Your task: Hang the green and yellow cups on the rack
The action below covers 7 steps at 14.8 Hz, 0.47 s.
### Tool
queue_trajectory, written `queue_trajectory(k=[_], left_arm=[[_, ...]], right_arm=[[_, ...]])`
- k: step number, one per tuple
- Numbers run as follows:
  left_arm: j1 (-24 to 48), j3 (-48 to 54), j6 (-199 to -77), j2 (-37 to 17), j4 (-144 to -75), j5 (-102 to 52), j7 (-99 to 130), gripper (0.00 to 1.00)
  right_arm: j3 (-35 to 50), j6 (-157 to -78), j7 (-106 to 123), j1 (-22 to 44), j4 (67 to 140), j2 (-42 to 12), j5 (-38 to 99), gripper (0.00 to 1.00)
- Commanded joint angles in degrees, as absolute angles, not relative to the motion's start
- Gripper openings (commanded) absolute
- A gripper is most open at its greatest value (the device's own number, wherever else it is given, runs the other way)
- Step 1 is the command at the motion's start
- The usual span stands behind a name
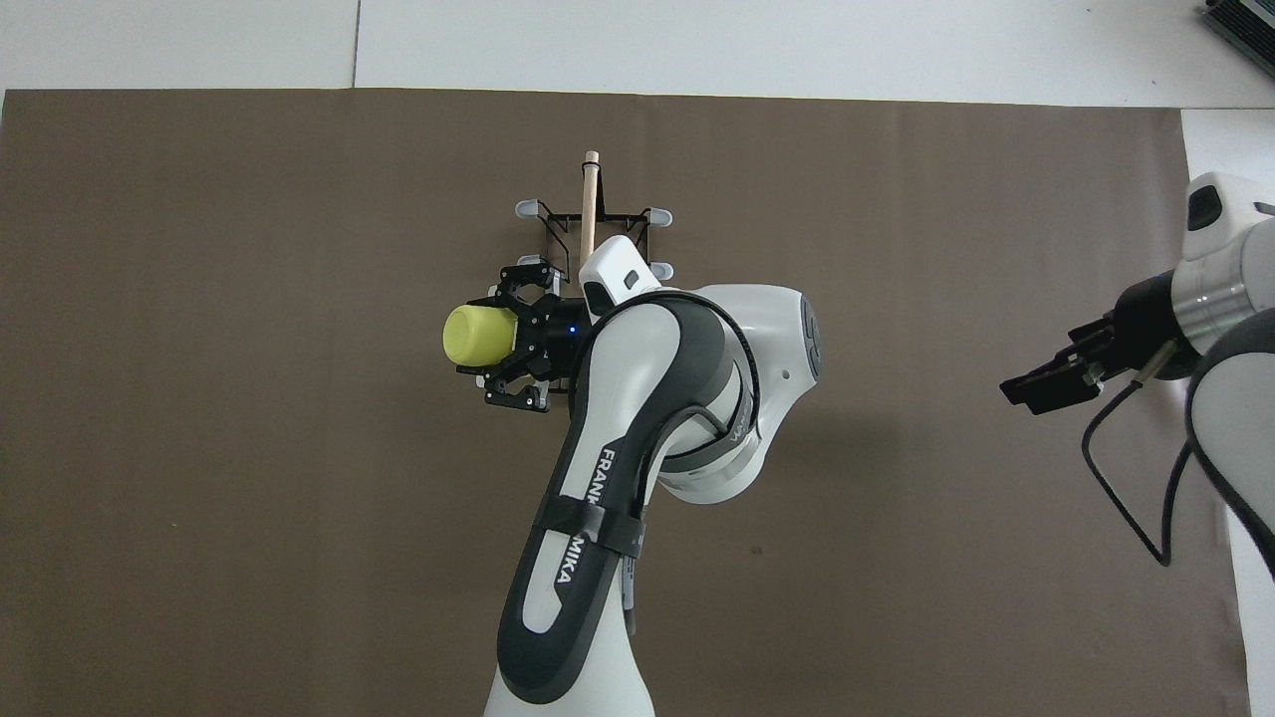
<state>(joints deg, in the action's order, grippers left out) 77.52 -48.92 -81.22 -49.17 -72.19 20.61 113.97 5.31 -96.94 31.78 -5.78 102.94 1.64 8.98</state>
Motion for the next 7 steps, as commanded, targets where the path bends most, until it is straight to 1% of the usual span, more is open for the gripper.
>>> queue_trajectory(k=[1,7], left_arm=[[77.3,-50.2,-79.5,-52.4,-69.3,19.3,114.8,0.0],[77.4,-50.1,-79.6,-52.5,-69.2,19.2,115.3,0.0]], right_arm=[[6.2,-97.6,23.6,-6.0,101.4,1.5,6.4,1.0],[5.6,-97.9,22.8,-4.2,100.5,1.7,4.0,1.0]])
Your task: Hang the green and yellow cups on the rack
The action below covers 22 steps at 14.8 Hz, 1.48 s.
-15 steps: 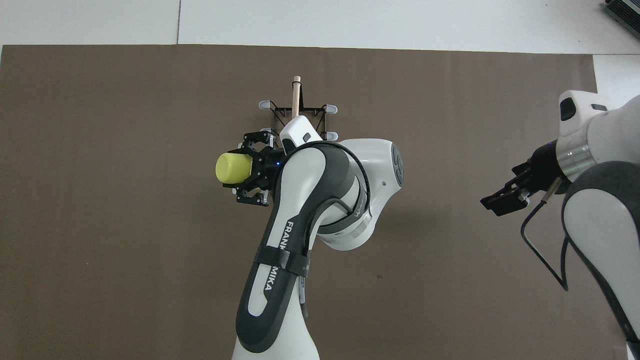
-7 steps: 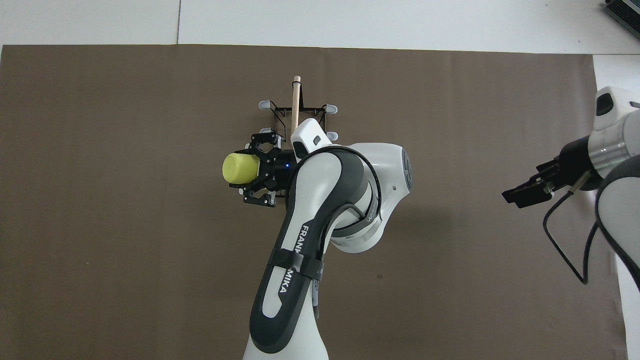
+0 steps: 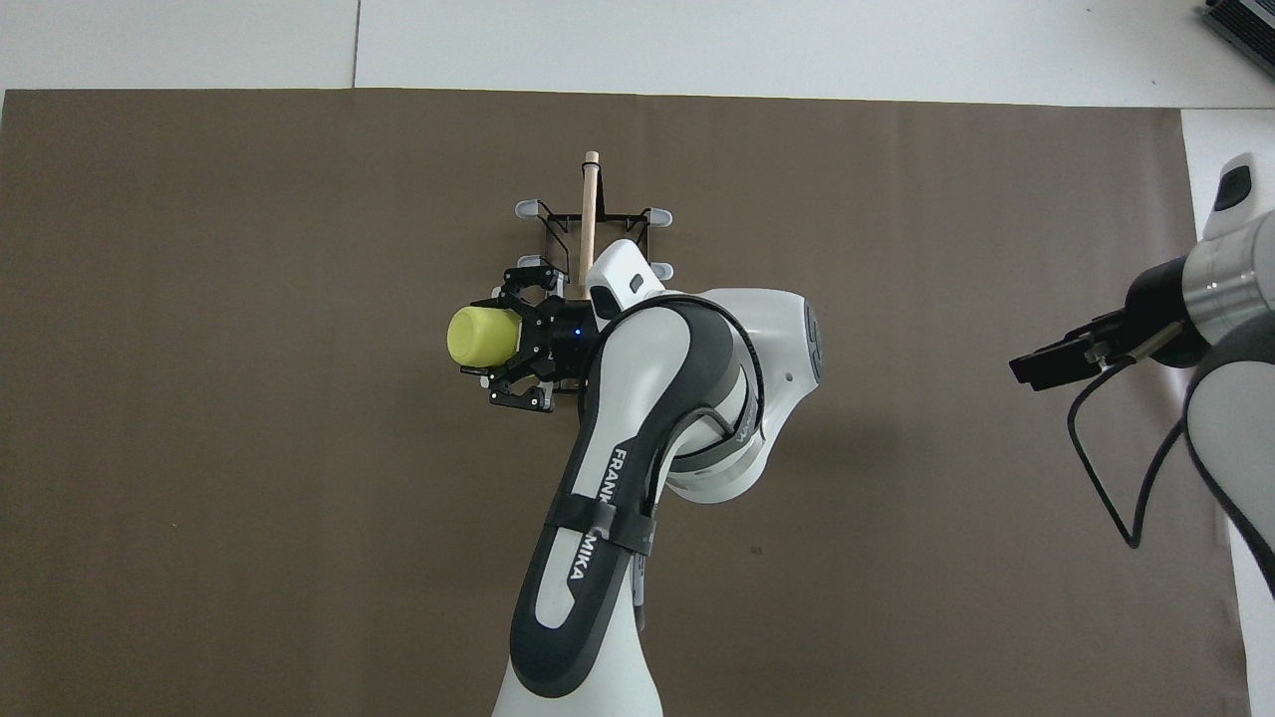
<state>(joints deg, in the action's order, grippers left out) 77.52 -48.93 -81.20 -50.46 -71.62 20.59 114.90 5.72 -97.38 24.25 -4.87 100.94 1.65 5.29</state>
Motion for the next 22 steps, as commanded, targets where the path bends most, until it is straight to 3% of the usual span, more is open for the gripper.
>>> queue_trajectory(k=[1,2,3,7,22], left_arm=[[77.4,-50.0,-79.6,-52.5,-69.2,19.2,115.4,0.0],[77.4,-50.0,-79.5,-52.5,-69.1,19.2,115.3,0.63],[77.4,-50.0,-79.5,-52.5,-69.1,19.2,115.3,1.0],[77.4,-49.9,-79.5,-52.5,-69.2,19.2,115.3,1.0],[75.7,-50.0,-80.0,-51.3,-69.2,19.1,115.2,1.0]], right_arm=[[5.5,-98.3,22.3,-4.1,100.5,1.6,4.0,1.0],[5.0,-98.8,22.1,-3.8,100.5,1.6,3.9,1.0],[3.5,-99.0,22.1,-2.2,100.5,1.6,3.8,1.0],[-4.2,-98.3,22.0,5.3,99.6,1.1,3.7,1.0],[-3.1,-96.9,12.6,5.1,98.4,0.1,1.0,1.0]])
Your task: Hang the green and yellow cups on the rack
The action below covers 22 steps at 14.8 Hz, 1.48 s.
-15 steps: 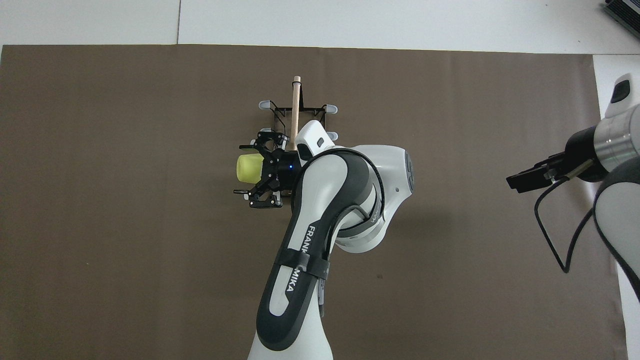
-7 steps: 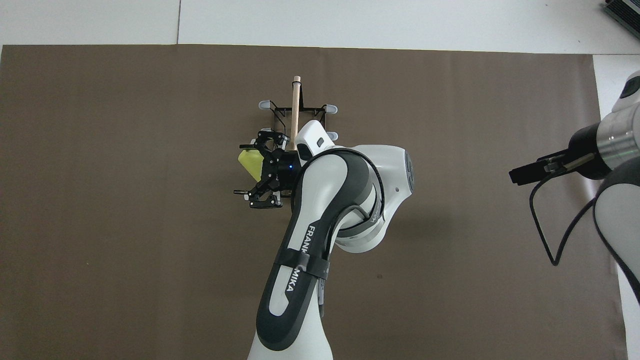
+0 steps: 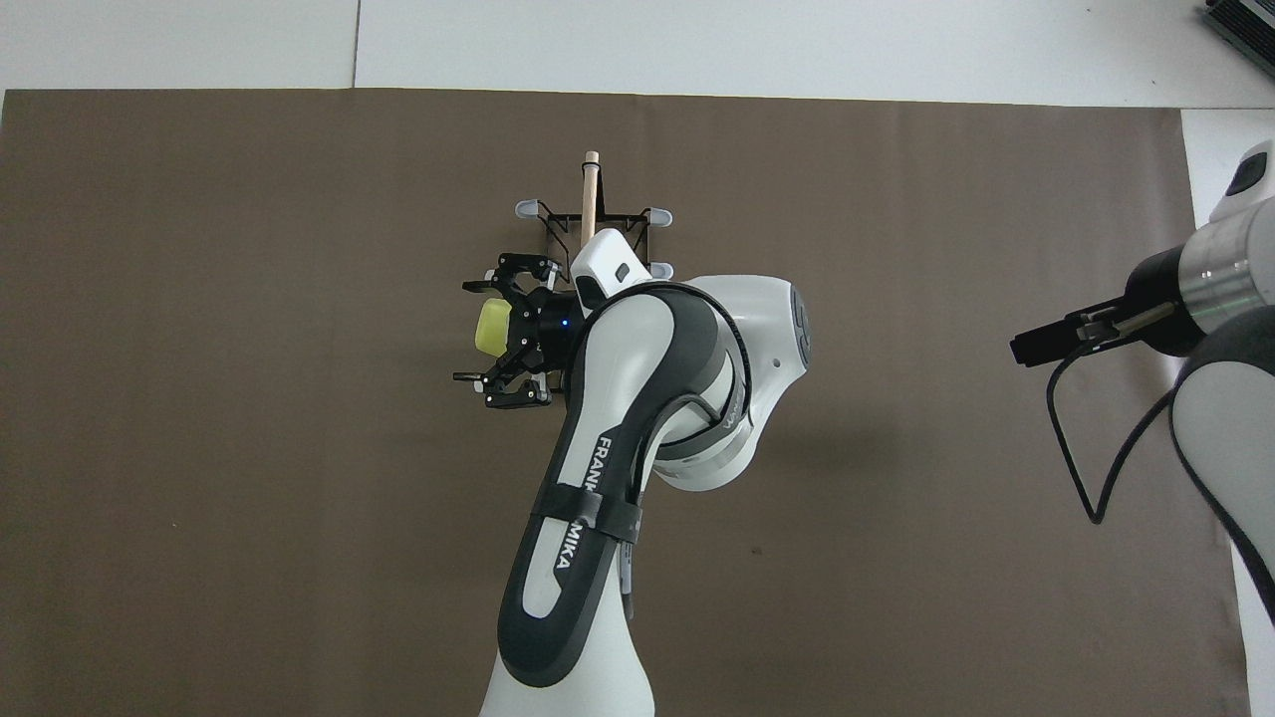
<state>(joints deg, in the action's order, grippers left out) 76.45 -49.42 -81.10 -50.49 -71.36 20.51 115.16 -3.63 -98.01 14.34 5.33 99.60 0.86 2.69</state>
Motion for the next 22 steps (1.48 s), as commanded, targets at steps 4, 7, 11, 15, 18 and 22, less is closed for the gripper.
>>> queue_trajectory(k=[4,7,11,15,18,22], left_arm=[[74.5,-49.6,-81.4,-48.1,-69.9,18.9,113.0,1.0],[73.4,-49.5,-82.9,-47.5,-71.2,14.0,110.0,1.0],[71.5,-49.6,-83.1,-46.1,-72.2,9.9,108.0,1.0],[69.9,-49.5,-83.1,-45.4,-72.2,7.1,107.1,1.0],[68.9,-50.1,-83.0,-45.4,-71.9,2.1,107.0,1.0],[68.9,-50.4,-82.4,-45.4,-71.7,0.4,106.9,1.0]], right_arm=[[-2.2,-96.5,9.7,4.6,98.3,0.1,0.9,1.0],[1.4,-96.2,9.6,1.2,98.3,0.1,0.9,1.0],[2.5,-96.2,9.6,0.3,98.3,0.1,0.8,1.0],[2.5,-96.2,9.7,0.3,98.3,0.1,0.8,1.0],[2.5,-96.2,9.8,0.3,98.3,0.1,0.8,1.0],[2.5,-96.2,9.9,0.3,98.3,0.1,0.8,1.0]])
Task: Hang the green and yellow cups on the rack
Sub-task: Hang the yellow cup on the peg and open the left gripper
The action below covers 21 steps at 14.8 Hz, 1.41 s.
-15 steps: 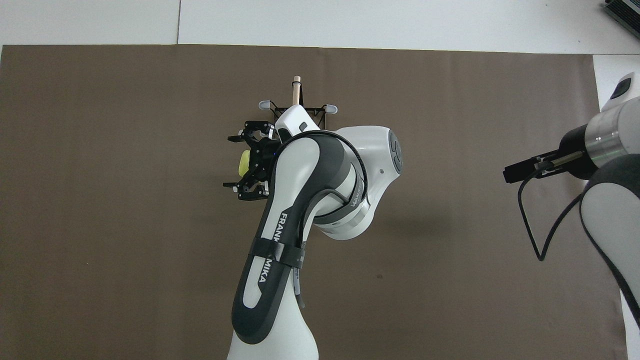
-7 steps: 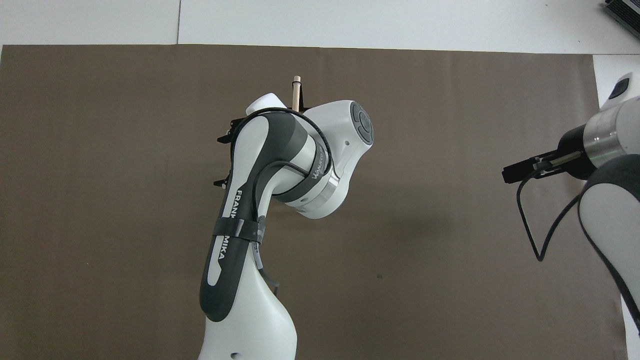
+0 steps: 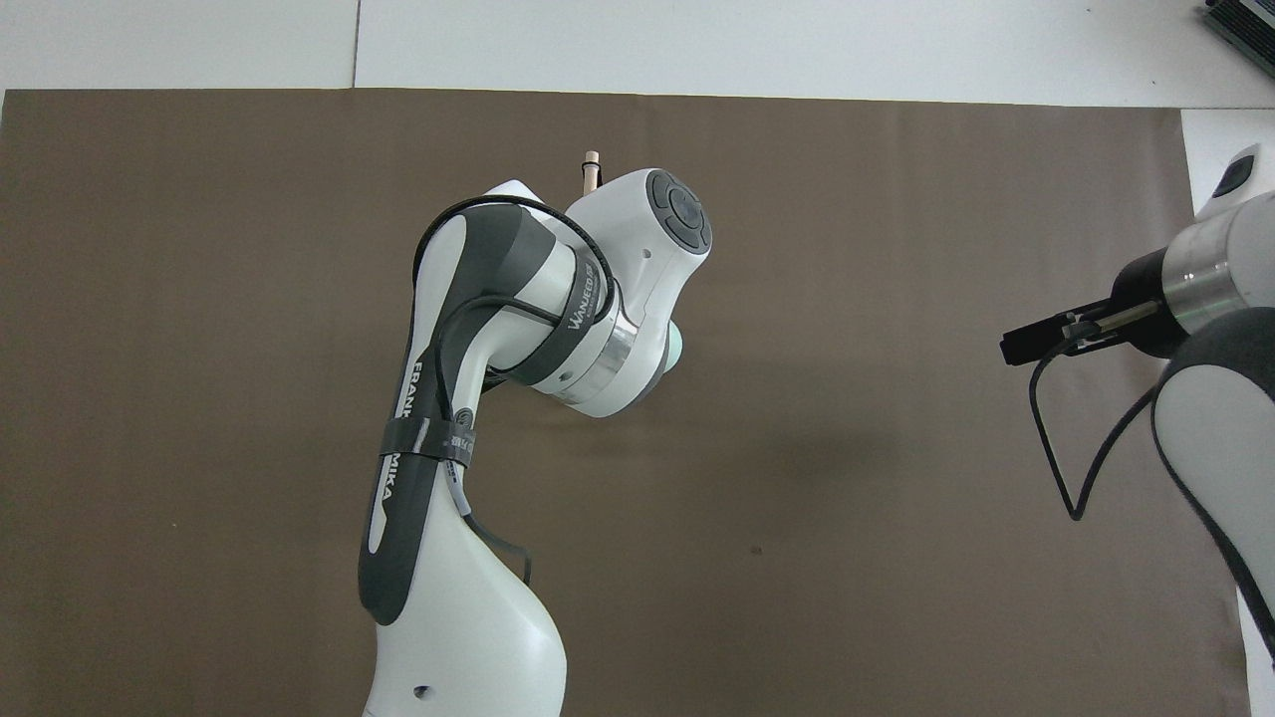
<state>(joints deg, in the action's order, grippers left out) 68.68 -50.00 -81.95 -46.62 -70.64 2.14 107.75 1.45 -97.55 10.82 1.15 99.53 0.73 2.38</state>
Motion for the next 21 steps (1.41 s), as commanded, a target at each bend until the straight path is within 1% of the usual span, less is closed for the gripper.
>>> queue_trajectory(k=[1,6,9,17,21], left_arm=[[68.9,-50.3,-81.9,-45.4,-71.6,0.4,106.9,1.0],[68.9,-50.4,-80.0,-43.8,-70.8,-2.6,106.2,1.0],[68.9,-50.5,-79.1,-41.5,-70.8,-6.3,104.4,1.0],[69.2,-51.9,-80.6,-38.3,-70.6,-13.3,104.9,1.0],[68.9,-52.0,-80.8,-35.7,-69.6,-15.6,104.9,1.0]], right_arm=[[2.5,-96.2,9.9,0.3,98.3,0.1,0.8,1.0],[2.5,-96.2,10.1,0.3,98.3,0.1,0.8,1.0],[2.5,-96.2,10.2,0.4,98.3,0.1,0.8,1.0],[2.4,-96.3,11.7,0.4,98.2,0.1,0.6,1.0],[2.4,-96.3,12.0,0.4,98.1,0.1,0.3,1.0]])
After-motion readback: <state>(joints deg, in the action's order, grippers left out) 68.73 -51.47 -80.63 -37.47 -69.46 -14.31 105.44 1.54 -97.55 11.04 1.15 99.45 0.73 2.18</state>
